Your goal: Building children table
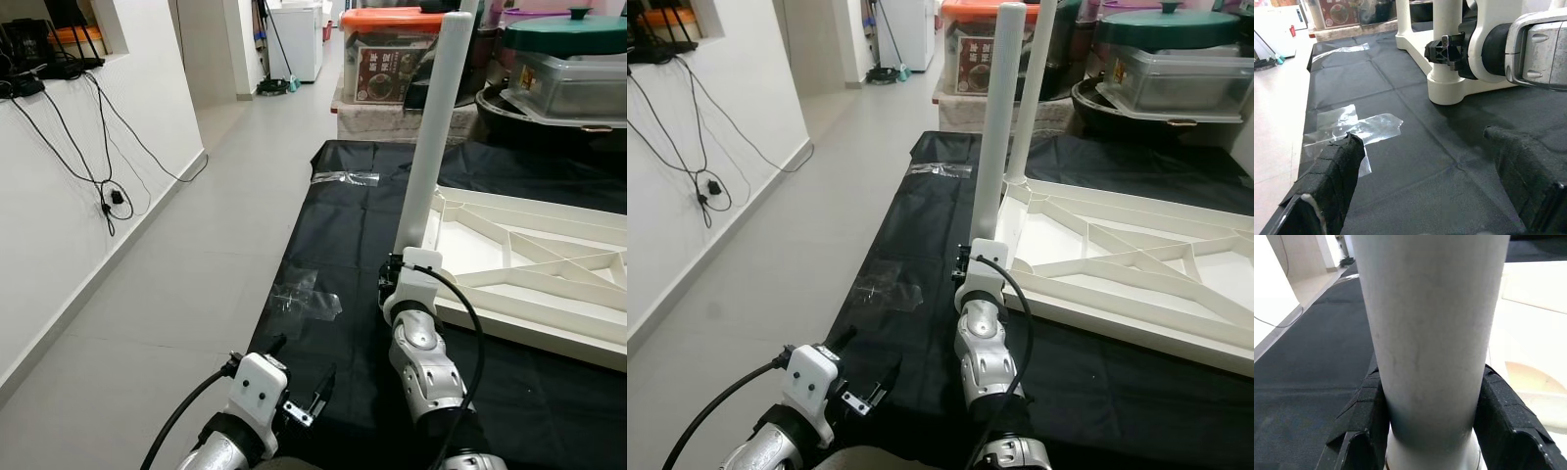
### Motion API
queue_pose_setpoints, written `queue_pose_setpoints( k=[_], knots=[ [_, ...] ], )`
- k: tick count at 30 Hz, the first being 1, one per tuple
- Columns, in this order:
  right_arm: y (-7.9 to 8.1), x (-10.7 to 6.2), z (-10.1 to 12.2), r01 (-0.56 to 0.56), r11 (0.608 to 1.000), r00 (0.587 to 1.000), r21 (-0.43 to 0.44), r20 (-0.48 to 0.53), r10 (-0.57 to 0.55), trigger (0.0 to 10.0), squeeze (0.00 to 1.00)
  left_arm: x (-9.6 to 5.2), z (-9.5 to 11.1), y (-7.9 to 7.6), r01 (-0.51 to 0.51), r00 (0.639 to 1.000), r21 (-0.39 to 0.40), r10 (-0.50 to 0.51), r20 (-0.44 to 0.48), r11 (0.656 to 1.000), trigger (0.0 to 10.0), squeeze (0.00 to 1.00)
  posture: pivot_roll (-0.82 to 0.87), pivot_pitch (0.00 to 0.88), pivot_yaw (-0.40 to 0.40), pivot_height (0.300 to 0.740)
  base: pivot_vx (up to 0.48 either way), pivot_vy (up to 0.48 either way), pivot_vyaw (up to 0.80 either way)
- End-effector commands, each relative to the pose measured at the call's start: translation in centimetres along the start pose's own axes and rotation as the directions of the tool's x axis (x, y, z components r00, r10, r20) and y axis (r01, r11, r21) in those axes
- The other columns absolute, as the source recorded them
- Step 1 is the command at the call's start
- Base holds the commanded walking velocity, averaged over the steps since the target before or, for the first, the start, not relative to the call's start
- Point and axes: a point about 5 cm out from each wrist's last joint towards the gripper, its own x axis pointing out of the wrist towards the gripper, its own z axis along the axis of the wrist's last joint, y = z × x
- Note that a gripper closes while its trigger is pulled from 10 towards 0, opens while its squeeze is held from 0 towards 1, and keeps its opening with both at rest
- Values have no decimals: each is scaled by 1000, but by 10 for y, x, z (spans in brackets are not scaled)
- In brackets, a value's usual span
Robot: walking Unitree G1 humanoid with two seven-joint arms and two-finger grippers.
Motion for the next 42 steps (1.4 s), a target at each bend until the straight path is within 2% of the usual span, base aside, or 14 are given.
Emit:
queue_pose_setpoints(
  k=[1, 5, 9, 14, 17, 20, 23, 29, 33, 34, 35, 37, 38, 42],
  knots=[
    [7, 1, 2, -41, 998, 999, 40, -1, 41, 0, 0, 0, -4, 2, -7, 1000, -3, 7, -26, 1000, 10000, 0, -38, 0, 14, 740, 0, 0, 0],
    [13, 0, 0, -129, 990, 992, 60, -5, 130, 0, 0, 0, -4, 2, -5, 1000, -3, 5, -27, 1000, 10000, 0, -38, 0, 14, 740, 0, 0, 0],
    [1, 0, -3, -155, 986, 988, 55, -12, 156, 0, 0, 0, -4, 3, -6, 1000, -1, 6, -27, 1000, 10000, 0, -41, 0, 18, 740, 0, 0, 0],
    [-36, -8, 1, -170, 979, 985, 116, 6, 171, 0, 0, -1, -4, 3, 0, 1000, -4, 0, -29, 1000, 10000, 0, -66, 10, 35, 740, 0, 0, 0],
    [-61, -31, -4, -318, 938, 947, 139, 9, 320, 0, 0, -1, -5, 4, 17, 999, -11, -17, -33, 1000, 10000, 0, -87, 17, 55, 740, 0, 0, 0],
    [-67, -37, -6, -345, 928, 937, 141, -3, 349, 0, 0, -1, -5, 4, 19, 999, -12, -20, -34, 1000, 10000, 0, -87, 17, 55, 740, 0, 0, 0],
    [-102, -58, -10, -394, 914, 917, 92, -24, 398, 0, 0, -2, -6, 5, 24, 999, -8, -24, -38, 1000, 10000, 0, -92, 19, 63, 740, 0, 0, 0],
    [-140, -75, -13, -395, 917, 915, 59, -68, 399, 0, 0, -3, -7, 6, 34, 998, -10, -35, -43, 999, 10000, 0, -113, 19, 81, 740, 0, 0, 0],
    [-155, -79, -19, -388, 921, 915, 39, -108, 390, 0, 0, -3, -9, 6, 40, 998, -14, -41, -46, 999, 10000, 0, -122, 11, 85, 740, 0, 0, 0],
    [-159, -79, -21, -378, 925, 917, 22, -125, 378, 2471, 0, -2, -9, 6, 42, 998, -14, -43, -46, 999, 10000, 0, -122, 6, 83, 740, 0, 0, 0],
    [-160, -78, -23, -375, 927, 918, 14, -135, 374, 10000, 0, -2, -9, 6, 43, 998, -14, -43, -46, 999, 10000, 0, -117, 5, 80, 740, 0, 0, 0],
    [-160, -77, -24, -371, 928, 920, 12, -133, 369, 10000, 0, -2, -9, 6, 43, 998, -14, -43, -46, 999, 10000, 0, -117, 5, 80, 740, 0, 0, 0],
    [-159, -77, -24, -373, 928, 919, 15, -132, 372, 10000, 1000, -2, -9, 6, 43, 998, -14, -43, -45, 999, 10000, 0, -117, 5, 80, 740, 0, 0, 0],
    [-155, -78, -28, -368, 929, 923, 32, -111, 369, 10000, 1000, -3, -8, 5, 39, 998, -12, -39, -42, 999, 10000, 0, -115, 0, 72, 740, 0, 0, 0]
  ],
)
